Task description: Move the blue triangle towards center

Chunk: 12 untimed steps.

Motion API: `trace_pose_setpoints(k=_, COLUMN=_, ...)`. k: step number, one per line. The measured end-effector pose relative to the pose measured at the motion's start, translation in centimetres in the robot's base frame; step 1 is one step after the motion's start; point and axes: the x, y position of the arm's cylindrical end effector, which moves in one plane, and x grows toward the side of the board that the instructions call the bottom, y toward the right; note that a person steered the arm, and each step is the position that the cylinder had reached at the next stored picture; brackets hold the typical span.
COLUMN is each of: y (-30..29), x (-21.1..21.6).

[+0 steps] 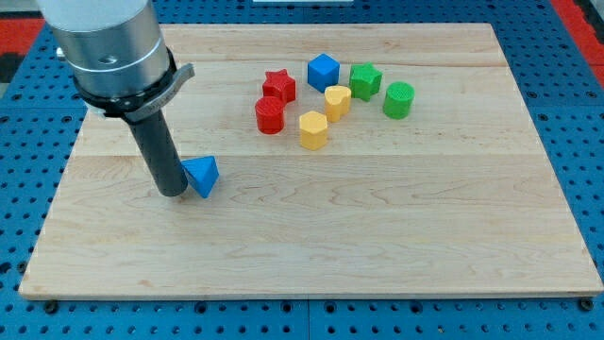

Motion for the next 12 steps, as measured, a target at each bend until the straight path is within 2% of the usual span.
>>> trace_pose_setpoints(k=1, y=-1.4, x=-0.5)
trace_pose_setpoints(k=3, y=0.1, x=-2.2)
trace_pose_setpoints(k=9, y=16.5, x=0.6)
trace_pose_setpoints(k=11, y=21.1, x=3.9)
trace_pose_setpoints(k=12, y=23.4, x=4.1)
